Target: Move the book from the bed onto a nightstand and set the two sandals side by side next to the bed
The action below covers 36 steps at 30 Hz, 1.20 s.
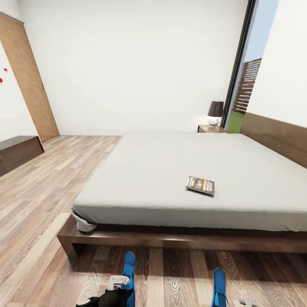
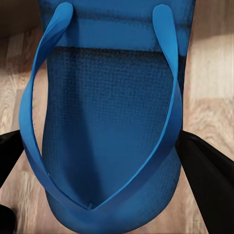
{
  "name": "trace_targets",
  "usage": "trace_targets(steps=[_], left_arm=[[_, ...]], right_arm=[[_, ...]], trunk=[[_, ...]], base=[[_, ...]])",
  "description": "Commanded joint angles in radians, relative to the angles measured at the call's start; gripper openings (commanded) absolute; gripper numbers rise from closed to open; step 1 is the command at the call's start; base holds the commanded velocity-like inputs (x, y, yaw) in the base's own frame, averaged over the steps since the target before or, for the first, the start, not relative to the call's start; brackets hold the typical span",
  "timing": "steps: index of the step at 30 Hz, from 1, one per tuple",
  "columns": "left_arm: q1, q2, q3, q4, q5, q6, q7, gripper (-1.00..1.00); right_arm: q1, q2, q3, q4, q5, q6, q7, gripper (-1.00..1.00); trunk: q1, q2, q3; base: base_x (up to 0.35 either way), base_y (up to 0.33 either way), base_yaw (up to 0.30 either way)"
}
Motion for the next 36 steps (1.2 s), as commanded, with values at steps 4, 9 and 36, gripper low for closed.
trace_targets(steps=[4, 9, 36], left_arm=[[-0.001, 0.001, -0.005, 0.000, 0.010, 0.004, 0.001, -1.00], [-0.001, 0.001, -0.004, 0.000, 0.010, 0.004, 0.001, -1.00], [-0.001, 0.002, -0.004, -0.001, 0.010, 0.004, 0.001, -1.00]], right_arm=[[0.000, 0.000, 0.001, 0.001, -0.009, 0.003, 0.004, -1.00], [0.000, -0.002, 0.001, 0.001, -0.010, 0.003, 0.004, -1.00], [0.000, -0.002, 0.000, 0.004, -0.015, 0.003, 0.004, -1.00]], trunk=[[0.000, 0.000, -0.001], [0.000, 0.000, -0.001], [0.000, 0.000, -0.001]], base=[[0.000, 0.000, 0.128], [0.000, 0.000, 0.013], [0.000, 0.000, 0.000]])
